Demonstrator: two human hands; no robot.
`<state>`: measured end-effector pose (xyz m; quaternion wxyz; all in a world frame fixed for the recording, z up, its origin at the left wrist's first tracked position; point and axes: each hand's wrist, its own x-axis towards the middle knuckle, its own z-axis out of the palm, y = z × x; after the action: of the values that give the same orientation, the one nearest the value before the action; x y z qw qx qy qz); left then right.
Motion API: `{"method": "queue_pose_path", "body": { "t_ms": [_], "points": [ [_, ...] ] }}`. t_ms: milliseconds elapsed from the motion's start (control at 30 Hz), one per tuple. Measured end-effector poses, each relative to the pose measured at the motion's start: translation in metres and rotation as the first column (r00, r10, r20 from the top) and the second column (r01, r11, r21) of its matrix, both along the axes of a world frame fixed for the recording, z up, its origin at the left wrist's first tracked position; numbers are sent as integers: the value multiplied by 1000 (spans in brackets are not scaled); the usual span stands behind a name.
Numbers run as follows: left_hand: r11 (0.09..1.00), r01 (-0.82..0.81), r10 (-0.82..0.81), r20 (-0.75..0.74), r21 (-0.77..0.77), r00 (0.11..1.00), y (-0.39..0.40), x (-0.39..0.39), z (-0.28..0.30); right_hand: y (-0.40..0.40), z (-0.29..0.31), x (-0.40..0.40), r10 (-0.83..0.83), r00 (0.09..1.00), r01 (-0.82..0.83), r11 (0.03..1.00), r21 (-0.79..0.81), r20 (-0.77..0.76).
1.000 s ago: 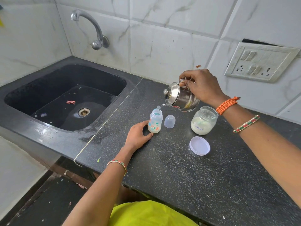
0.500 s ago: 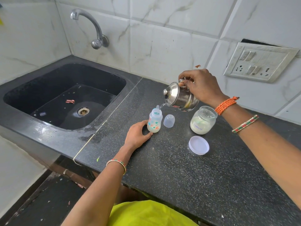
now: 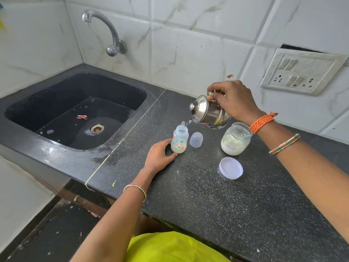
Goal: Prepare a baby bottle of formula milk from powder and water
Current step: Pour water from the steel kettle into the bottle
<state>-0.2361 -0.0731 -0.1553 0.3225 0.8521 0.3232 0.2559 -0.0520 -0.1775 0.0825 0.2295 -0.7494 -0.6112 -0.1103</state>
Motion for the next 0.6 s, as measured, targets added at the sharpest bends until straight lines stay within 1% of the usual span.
{"method": "queue_pose_path", "body": {
  "t_ms": [600],
  "points": [
    [1000, -7, 6, -5, -9, 1000, 0, 0, -1, 1, -2, -1, 13, 1000, -12, 1000, -5, 7]
  ]
}}
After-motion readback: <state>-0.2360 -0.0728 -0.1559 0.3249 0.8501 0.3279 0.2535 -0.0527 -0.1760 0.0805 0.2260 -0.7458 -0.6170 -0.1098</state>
